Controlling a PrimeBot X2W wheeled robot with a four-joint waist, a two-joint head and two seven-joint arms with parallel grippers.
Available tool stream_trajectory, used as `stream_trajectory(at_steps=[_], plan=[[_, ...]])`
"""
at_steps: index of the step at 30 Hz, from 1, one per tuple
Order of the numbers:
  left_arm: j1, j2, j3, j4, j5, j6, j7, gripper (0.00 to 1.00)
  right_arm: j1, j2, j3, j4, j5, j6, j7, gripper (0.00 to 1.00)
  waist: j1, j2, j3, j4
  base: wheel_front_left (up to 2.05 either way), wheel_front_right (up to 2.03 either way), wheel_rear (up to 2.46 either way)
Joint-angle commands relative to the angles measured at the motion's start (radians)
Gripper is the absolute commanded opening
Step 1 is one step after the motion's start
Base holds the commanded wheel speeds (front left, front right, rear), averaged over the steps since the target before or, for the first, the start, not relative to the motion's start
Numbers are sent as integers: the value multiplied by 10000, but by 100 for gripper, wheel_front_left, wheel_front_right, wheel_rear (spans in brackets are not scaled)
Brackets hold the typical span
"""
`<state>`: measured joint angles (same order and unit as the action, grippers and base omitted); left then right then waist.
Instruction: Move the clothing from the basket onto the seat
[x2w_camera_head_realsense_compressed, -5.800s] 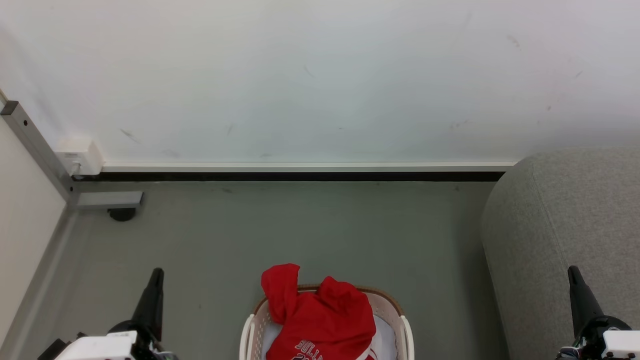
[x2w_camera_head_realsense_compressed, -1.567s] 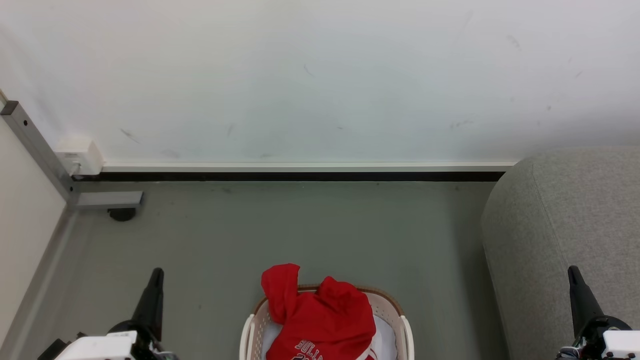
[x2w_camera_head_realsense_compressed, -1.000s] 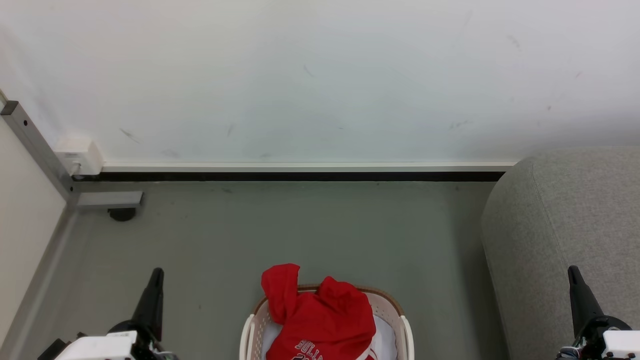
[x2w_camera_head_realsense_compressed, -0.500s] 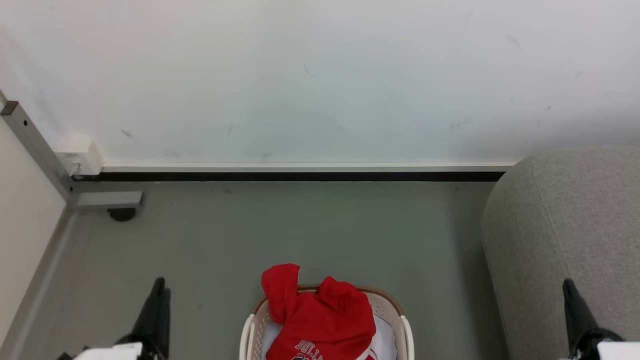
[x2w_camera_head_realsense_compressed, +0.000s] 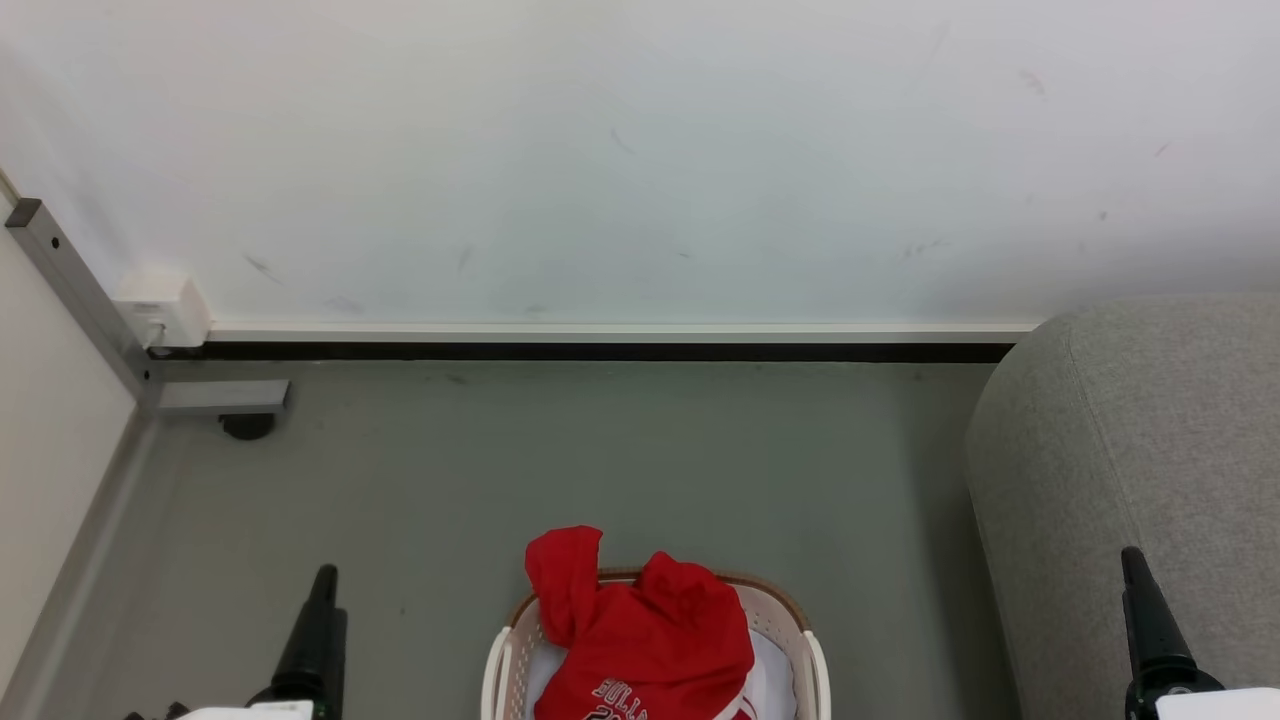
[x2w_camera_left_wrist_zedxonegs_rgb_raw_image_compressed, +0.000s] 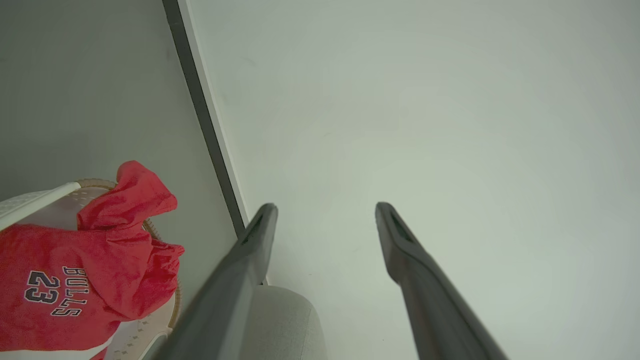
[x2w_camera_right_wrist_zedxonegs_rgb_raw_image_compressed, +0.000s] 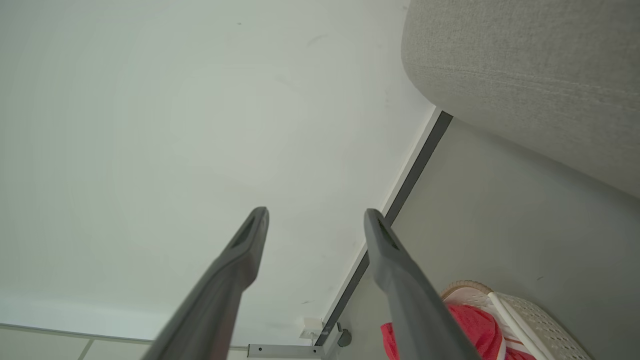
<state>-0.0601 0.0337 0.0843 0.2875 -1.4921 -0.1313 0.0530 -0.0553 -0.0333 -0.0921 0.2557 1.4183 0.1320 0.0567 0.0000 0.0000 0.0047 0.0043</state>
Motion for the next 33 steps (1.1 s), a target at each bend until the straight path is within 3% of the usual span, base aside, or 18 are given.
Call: stream_trajectory(at_steps=[1,16,33], plan=[[-121,130,0,-212,719,-1,-129,100,-76,-106,76,-338,-897,-4,-164,100,0,0,2,9,0,0,0],[51,153,-162,-770,4022,1,-758,100,77,-152,289,-527,-4291,-7,-798,100,0,0,-5,53,0,0,0],[225,266,-372,-848,6425,2,-1330,100,83,-169,390,-116,-6822,-10,-1365,100,0,0,-25,116,0,0,0]])
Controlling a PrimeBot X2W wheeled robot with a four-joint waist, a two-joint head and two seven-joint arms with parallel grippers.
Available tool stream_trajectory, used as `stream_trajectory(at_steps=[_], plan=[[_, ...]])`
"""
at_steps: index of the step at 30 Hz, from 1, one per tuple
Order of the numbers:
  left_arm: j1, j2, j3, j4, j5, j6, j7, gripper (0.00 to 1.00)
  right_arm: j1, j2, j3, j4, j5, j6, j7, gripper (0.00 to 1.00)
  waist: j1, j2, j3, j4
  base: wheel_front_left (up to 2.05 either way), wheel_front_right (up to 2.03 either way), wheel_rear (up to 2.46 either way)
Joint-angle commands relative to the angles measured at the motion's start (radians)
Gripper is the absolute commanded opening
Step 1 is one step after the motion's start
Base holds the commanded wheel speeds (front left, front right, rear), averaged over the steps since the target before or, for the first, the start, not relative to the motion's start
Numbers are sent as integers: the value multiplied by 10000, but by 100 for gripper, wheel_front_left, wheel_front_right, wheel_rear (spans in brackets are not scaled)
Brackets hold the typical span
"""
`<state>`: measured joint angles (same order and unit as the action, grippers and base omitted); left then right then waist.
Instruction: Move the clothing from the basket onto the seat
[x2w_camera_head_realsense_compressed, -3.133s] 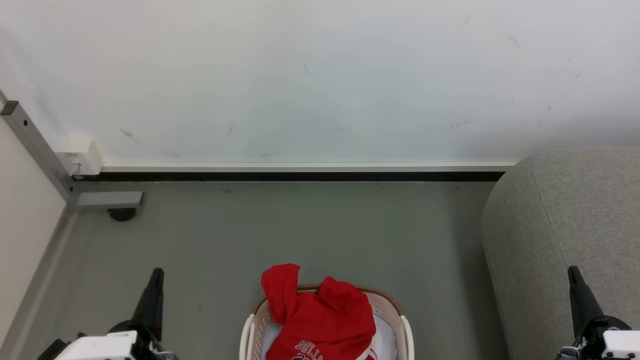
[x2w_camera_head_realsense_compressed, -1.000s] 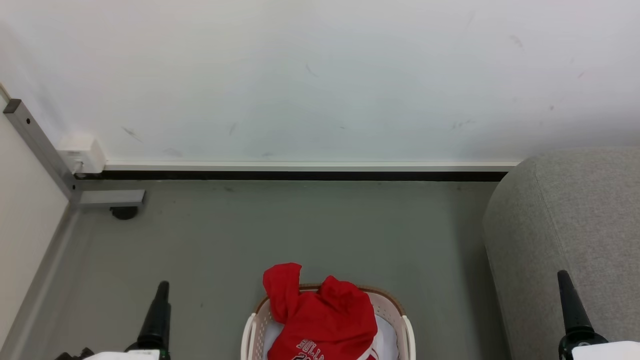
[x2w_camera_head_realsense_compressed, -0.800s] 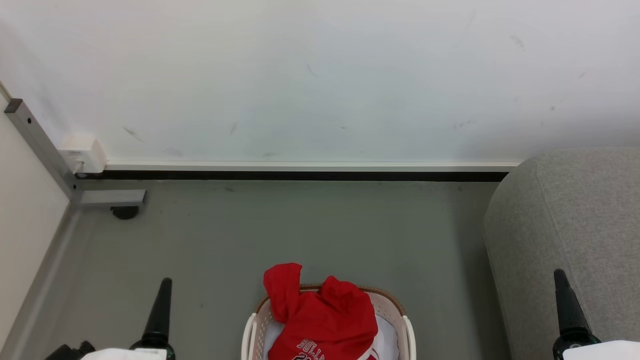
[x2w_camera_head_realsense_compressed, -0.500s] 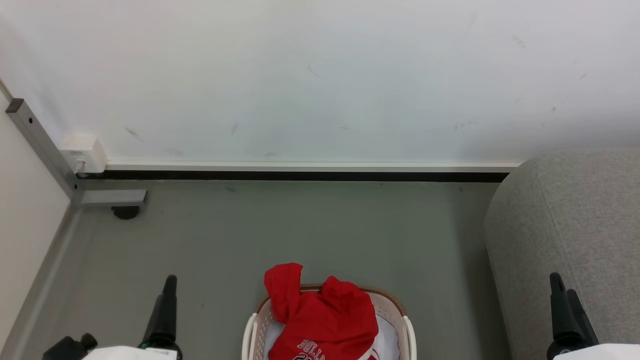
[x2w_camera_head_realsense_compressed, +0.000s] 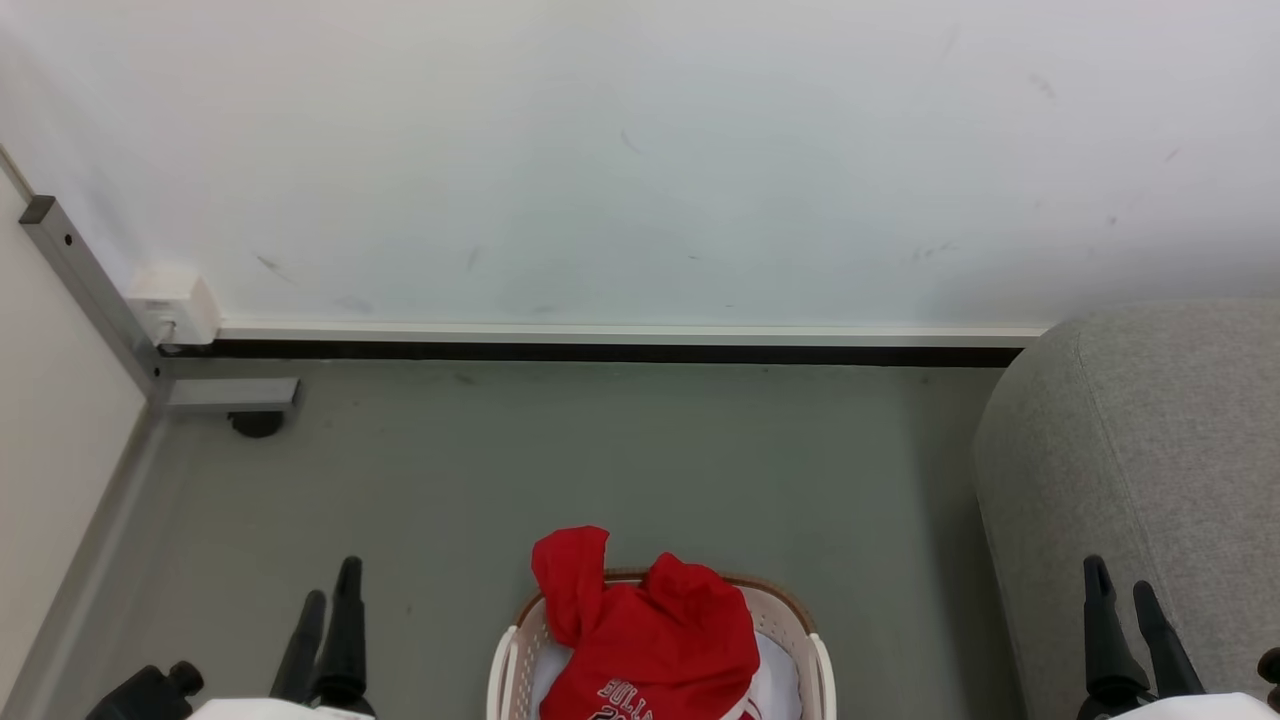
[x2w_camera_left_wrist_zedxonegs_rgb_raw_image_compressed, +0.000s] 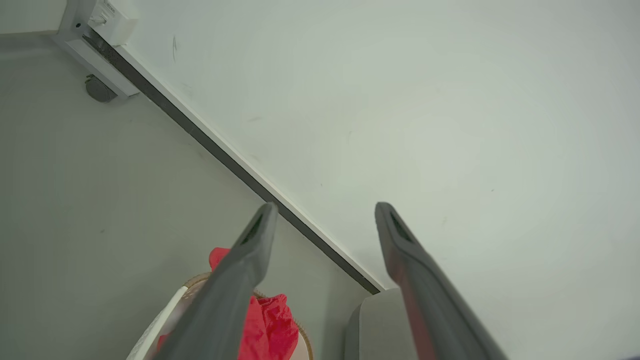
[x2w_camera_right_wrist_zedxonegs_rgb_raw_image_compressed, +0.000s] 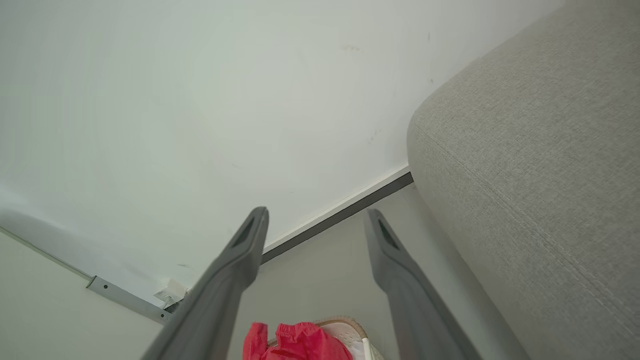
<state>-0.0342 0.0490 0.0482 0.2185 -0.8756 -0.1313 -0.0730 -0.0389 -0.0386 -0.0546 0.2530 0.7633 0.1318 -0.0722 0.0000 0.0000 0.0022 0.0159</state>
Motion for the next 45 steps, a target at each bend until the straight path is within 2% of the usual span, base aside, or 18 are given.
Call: stream_trajectory(at_steps=[1,24,45], plan=[[-26,117,-20,-170,397,3,-100,100,-83,-116,18,-82,-400,-8,-113,100,0,0,1,5,0,0,0],[138,272,-201,-377,3183,6,-774,100,62,-135,85,17,-3377,-12,-784,100,0,0,-11,58,0,0,0],[290,382,-363,-561,5216,8,-1274,100,197,-138,-21,124,-5309,-15,-1282,100,0,0,-16,118,0,0,0]])
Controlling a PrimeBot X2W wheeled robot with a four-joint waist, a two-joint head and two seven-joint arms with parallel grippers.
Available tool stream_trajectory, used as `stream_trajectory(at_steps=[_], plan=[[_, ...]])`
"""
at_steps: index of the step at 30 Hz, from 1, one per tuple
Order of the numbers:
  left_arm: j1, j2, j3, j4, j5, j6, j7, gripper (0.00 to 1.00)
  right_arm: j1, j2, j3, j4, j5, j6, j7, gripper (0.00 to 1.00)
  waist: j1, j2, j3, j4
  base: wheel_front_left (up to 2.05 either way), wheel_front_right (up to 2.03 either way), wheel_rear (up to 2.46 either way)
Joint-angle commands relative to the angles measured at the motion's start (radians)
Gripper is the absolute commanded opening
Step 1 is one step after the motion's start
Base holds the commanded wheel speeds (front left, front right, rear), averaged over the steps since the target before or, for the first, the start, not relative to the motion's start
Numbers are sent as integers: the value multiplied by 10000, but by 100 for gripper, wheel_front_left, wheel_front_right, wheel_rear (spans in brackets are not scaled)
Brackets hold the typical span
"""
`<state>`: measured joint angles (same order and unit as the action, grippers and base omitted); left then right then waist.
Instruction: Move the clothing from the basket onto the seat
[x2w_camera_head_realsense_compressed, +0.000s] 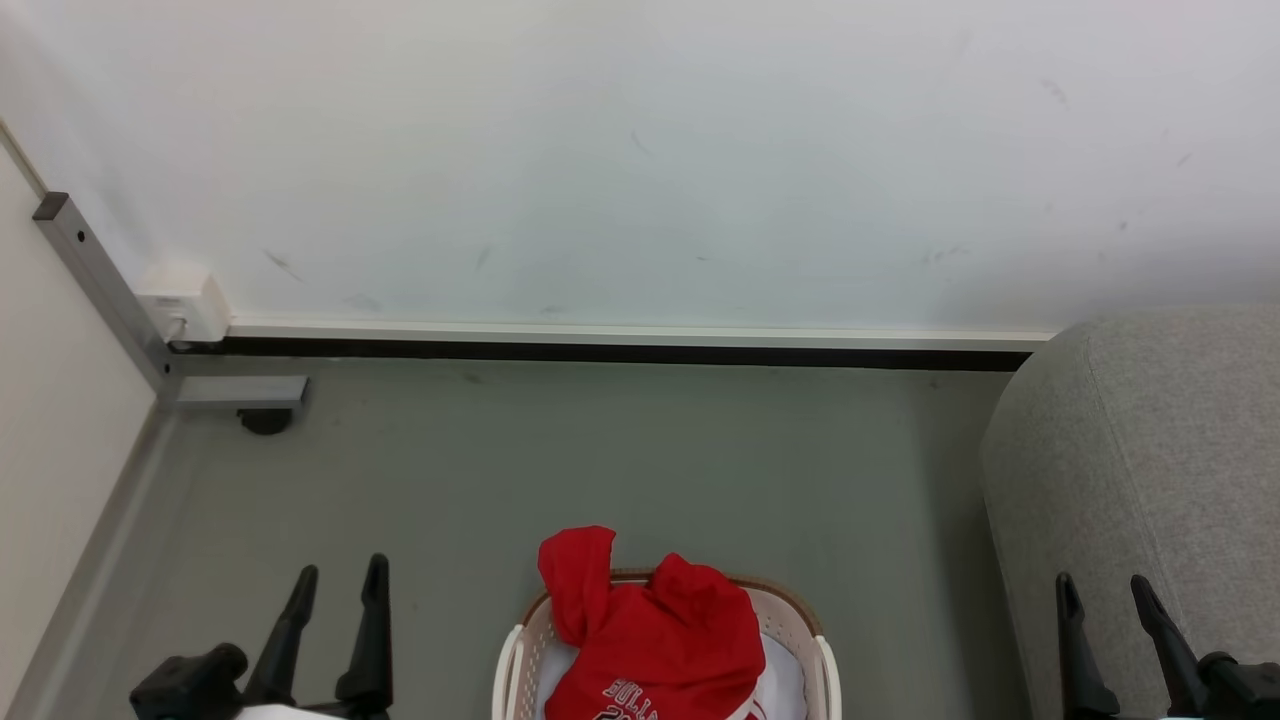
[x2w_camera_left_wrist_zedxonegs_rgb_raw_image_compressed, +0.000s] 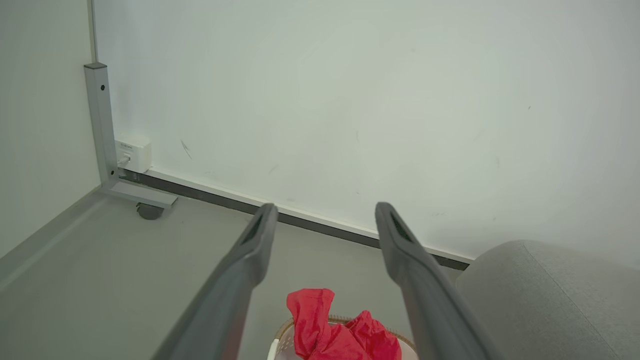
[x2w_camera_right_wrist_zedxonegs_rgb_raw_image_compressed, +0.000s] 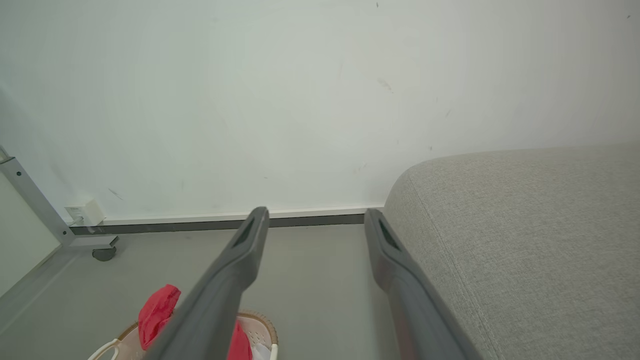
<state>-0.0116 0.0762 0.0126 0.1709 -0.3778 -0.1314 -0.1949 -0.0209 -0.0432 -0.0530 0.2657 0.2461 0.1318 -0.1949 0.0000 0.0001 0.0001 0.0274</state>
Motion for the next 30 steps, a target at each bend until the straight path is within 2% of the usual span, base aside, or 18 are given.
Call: stream_trajectory(at_steps=[1,30], plan=[[71,131,-38,-84,353,10,-85,100,20,-91,-38,13,-211,-16,-87,100,0,-1,8,5,0,0,0],[262,300,-301,-12,2476,15,-629,100,229,-103,24,527,-1550,-21,-643,100,0,-1,-32,94,0,0,0]])
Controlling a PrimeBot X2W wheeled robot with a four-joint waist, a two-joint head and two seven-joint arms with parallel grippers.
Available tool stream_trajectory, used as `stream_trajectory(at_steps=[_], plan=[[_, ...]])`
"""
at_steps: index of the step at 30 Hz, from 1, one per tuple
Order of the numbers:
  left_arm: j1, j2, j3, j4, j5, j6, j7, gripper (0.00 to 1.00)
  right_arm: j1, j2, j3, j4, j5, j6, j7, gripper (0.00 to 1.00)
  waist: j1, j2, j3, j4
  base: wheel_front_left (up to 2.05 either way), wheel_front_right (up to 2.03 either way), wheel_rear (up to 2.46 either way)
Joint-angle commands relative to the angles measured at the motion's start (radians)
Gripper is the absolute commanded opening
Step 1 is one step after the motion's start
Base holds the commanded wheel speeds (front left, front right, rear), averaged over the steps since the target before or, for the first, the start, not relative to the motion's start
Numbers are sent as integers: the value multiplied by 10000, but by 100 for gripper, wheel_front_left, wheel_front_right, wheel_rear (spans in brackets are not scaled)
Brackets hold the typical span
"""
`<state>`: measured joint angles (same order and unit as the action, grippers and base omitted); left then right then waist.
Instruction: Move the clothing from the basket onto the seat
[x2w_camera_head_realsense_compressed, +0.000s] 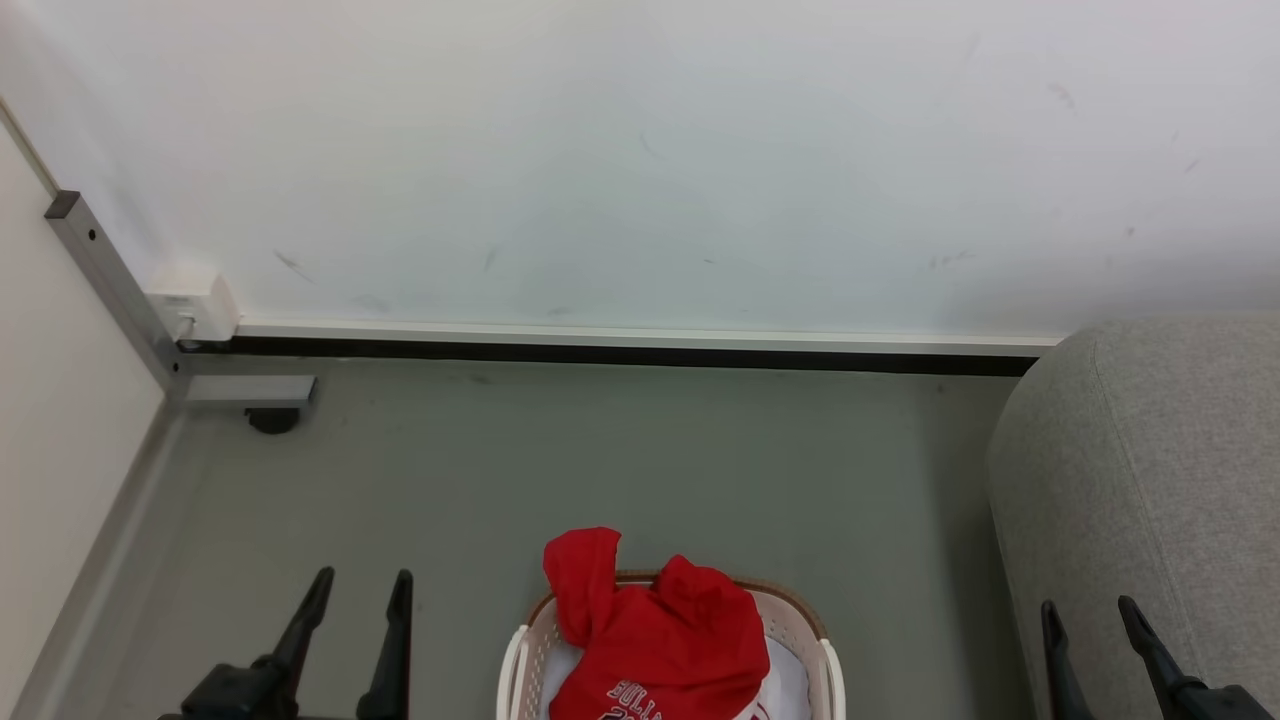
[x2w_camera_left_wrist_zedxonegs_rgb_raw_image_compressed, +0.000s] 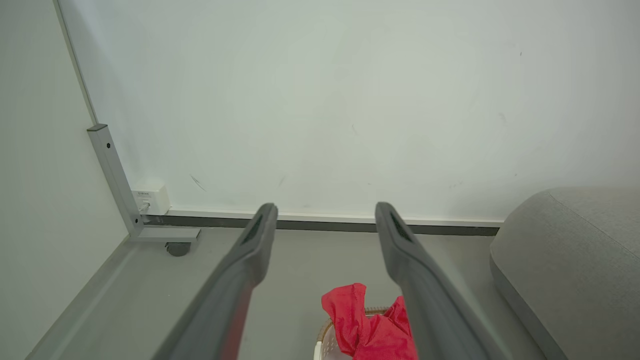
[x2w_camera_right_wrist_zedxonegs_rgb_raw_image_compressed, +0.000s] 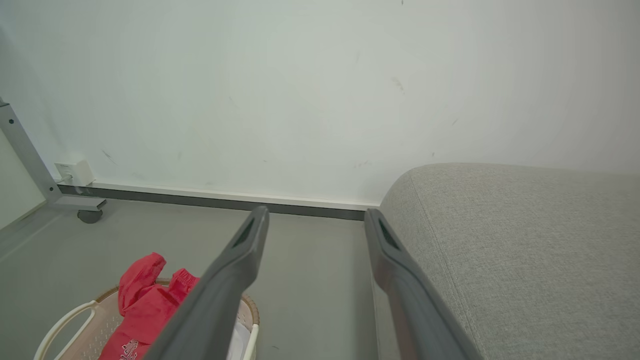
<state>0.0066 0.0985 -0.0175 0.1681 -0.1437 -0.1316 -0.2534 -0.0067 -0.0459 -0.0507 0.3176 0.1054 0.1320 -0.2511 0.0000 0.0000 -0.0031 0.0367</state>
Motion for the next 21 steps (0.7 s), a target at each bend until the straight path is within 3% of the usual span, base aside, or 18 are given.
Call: stream_trajectory(at_steps=[1,5,21], plan=[[84,84,-6,26,199,17,-51,100,82,-77,1,27,-201,-23,-81,100,0,0,-2,3,0,0,0],[118,102,-25,60,451,17,-127,100,97,-74,38,151,-312,-23,-164,100,0,0,-16,13,0,0,0],[49,61,-45,270,-221,17,-114,100,8,-72,253,312,130,-24,-150,100,0,0,30,-213,0,0,0]])
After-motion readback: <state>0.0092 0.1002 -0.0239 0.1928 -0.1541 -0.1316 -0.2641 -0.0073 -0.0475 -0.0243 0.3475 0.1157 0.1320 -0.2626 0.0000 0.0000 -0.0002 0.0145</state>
